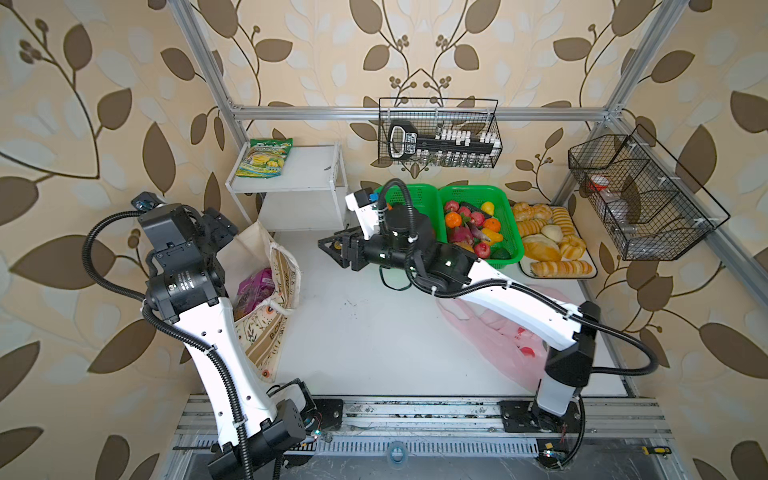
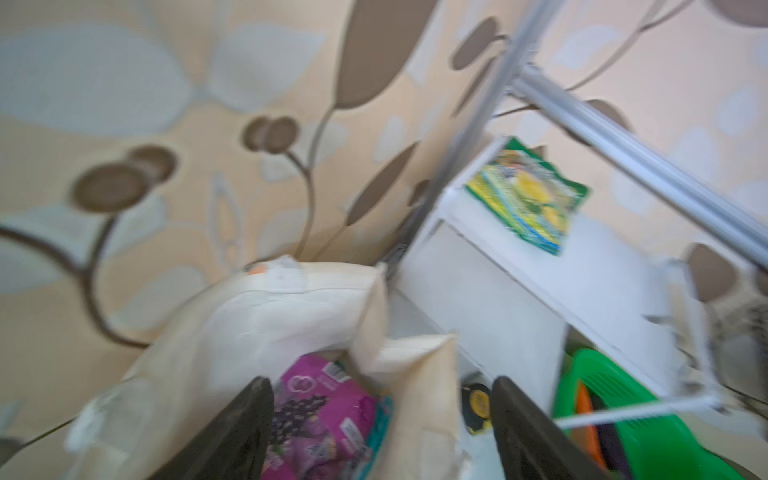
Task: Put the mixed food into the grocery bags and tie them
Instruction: 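Open both grippers off the tote and draw them back, then reach the right gripper down and grasp the pink plastic bag while the left gripper approaches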
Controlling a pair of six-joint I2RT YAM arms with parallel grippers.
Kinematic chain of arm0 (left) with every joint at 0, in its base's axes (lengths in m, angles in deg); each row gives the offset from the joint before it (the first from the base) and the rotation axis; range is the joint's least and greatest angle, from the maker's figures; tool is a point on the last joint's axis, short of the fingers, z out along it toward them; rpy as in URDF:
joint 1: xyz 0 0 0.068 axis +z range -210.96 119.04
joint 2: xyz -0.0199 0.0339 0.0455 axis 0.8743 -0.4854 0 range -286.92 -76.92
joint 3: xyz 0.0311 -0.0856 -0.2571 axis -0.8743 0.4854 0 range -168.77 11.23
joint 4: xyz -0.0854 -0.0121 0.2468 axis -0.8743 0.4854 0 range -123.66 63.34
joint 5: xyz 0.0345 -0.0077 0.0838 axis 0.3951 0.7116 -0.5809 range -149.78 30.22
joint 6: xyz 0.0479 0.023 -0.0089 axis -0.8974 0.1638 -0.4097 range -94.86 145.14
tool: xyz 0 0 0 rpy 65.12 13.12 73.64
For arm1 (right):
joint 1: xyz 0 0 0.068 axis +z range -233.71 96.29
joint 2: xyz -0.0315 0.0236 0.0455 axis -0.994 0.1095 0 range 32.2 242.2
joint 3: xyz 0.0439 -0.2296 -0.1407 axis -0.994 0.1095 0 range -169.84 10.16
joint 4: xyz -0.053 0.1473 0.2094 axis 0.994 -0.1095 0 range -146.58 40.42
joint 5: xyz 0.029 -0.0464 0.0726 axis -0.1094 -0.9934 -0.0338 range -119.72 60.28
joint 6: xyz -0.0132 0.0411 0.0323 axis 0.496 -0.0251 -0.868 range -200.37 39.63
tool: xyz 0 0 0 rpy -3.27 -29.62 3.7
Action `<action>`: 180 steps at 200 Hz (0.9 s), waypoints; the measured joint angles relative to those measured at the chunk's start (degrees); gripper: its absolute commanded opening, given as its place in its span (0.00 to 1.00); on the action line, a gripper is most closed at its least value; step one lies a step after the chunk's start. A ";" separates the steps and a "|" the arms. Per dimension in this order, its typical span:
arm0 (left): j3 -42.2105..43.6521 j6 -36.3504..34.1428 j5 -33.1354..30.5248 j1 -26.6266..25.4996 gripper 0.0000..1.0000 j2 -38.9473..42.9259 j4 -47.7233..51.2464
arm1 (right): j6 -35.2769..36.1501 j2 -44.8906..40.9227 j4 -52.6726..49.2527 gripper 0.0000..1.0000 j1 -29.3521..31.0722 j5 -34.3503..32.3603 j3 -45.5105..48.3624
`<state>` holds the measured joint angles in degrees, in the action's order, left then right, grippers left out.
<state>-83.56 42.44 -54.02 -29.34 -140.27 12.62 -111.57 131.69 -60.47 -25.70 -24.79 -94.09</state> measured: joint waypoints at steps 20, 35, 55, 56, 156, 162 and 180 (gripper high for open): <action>-0.57 4.37 11.91 -2.14 0.84 1.03 -2.12 | -0.31 -10.21 0.20 0.60 -2.43 -3.56 14.23; 0.83 9.03 20.50 -4.42 0.84 1.88 -6.75 | -1.51 -18.01 -0.35 0.60 -5.97 -6.08 24.70; 3.48 14.64 29.29 -9.46 0.84 2.84 -12.09 | -3.96 -27.56 -1.18 0.61 -11.89 -8.37 36.59; 3.52 14.88 29.86 -9.94 0.84 2.82 -12.28 | -4.15 -28.28 -1.44 0.61 -12.35 -8.63 37.35; 20.87 15.30 28.04 -64.65 0.83 -1.81 -11.13 | -11.17 -58.21 -25.62 0.64 -48.50 -11.19 67.87; 22.08 15.85 27.15 -66.62 0.83 -2.60 -11.21 | -10.82 -58.07 -26.53 0.64 -49.11 -10.88 68.13; 24.46 17.33 24.55 -70.10 0.83 -4.81 -11.50 | -9.46 -55.67 -27.93 0.62 -49.51 -9.49 68.24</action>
<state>-59.10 59.77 -29.47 -99.44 -145.08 1.13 -121.03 76.02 -88.41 -75.20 -34.28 -25.85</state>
